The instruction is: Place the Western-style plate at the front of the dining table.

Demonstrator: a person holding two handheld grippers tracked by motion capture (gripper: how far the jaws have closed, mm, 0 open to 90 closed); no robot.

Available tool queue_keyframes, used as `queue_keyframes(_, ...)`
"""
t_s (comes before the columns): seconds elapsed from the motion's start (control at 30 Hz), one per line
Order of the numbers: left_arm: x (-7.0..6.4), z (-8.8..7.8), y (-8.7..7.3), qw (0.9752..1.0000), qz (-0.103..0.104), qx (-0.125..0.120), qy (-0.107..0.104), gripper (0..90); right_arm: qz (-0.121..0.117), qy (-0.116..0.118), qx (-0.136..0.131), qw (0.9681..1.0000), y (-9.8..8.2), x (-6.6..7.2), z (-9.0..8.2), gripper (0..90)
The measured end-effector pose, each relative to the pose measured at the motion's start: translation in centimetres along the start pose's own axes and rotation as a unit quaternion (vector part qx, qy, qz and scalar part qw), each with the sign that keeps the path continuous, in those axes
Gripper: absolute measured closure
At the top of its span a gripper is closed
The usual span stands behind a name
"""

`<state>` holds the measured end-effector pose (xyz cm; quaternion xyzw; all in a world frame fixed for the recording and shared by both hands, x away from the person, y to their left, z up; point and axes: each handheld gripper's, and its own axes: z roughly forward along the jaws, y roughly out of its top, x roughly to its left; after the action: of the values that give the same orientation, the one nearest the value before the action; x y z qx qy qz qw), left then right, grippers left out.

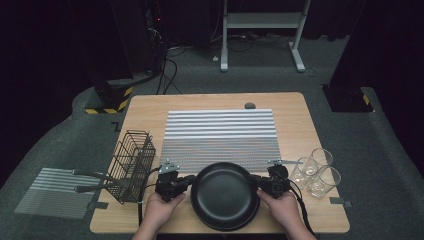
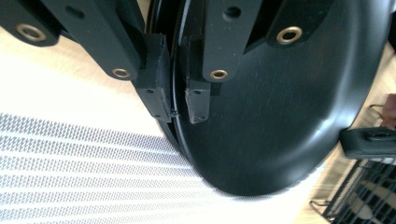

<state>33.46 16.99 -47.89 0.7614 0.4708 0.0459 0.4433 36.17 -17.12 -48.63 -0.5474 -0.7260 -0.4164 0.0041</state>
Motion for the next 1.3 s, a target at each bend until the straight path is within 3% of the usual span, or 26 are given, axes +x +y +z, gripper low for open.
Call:
queue_keyframes(0.07, -0.6, 0.5, 0.4, 0.9984, 0.033, 0.005, 0.046, 89.5, -0.009, 0.001, 0.007, 0.9999, 0.2, 0.0, 0.1, 80.9)
queue_keyframes(0.1, -0.6, 0.5, 0.4, 0.9984, 0.033, 0.005, 0.046, 88.8, -0.009, 0.001, 0.007, 0.9999, 0.2, 0.0, 0.1, 80.9)
queue_keyframes(0.13, -0.5, 0.4, 0.5, 0.9994, 0.009, -0.005, 0.034, 87.7, -0.020, -0.009, 0.005, 0.9997, 0.2, 0.2, 0.1, 80.6)
queue_keyframes(0.17, -0.3, 0.4, 0.6, 0.9993, 0.005, -0.008, 0.035, 87.7, -0.020, -0.009, 0.005, 0.9997, 0.2, 0.2, 0.1, 80.6)
queue_keyframes(0.23, -0.2, 0.2, 0.7, 0.9993, 0.007, -0.007, 0.036, 81.9, -0.019, -0.011, -0.001, 0.9998, 0.1, 0.3, 0.2, 80.5)
queue_keyframes(0.33, 0.1, -0.2, 0.5, 0.9995, -0.005, -0.006, 0.030, 79.0, -0.032, -0.010, 0.006, 0.9994, 0.1, 0.2, 0.1, 80.1)
queue_keyframes(0.5, 0.4, -0.3, -0.1, 0.9997, -0.006, -0.006, 0.024, 74.2, -0.035, -0.005, 0.002, 0.9994, 0.1, 0.2, 0.2, 77.4)
queue_keyframes(0.53, 0.4, -0.2, -0.4, 0.9995, -0.015, -0.010, 0.025, 72.3, -0.037, -0.005, 0.000, 0.9993, 0.0, 0.2, 0.1, 75.9)
queue_keyframes(0.83, 0.2, -0.4, -1.3, 0.9995, -0.017, -0.013, 0.021, 58.0, -0.027, 0.013, -0.001, 0.9996, -0.3, 0.3, -0.3, 64.5)
queue_keyframes(1.0, -0.1, -0.2, -1.8, 0.9998, -0.009, -0.011, 0.014, 55.3, -0.026, 0.010, -0.005, 0.9996, -0.5, 0.5, -0.5, 61.1)
queue_keyframes(1.07, -0.2, -0.3, -1.8, 0.9998, -0.004, -0.008, 0.016, 54.4, -0.031, -0.004, -0.013, 0.9994, -0.6, 0.5, -0.7, 59.3)
queue_keyframes(1.2, -0.2, -0.5, -2.0, 0.9997, -0.012, -0.011, 0.018, 52.9, -0.021, -0.004, -0.017, 0.9996, -0.7, -0.1, -1.1, 58.3)
queue_keyframes(1.27, -0.2, -0.6, -2.0, 0.9996, -0.023, 0.000, 0.016, 53.5, -0.017, -0.002, -0.019, 0.9997, -0.9, -0.3, -1.3, 56.3)
queue_keyframes(1.3, -0.3, -0.5, -2.1, 0.9994, -0.028, 0.007, 0.016, 48.7, -0.024, -0.002, -0.021, 0.9995, -1.1, -0.2, -1.6, 54.9)
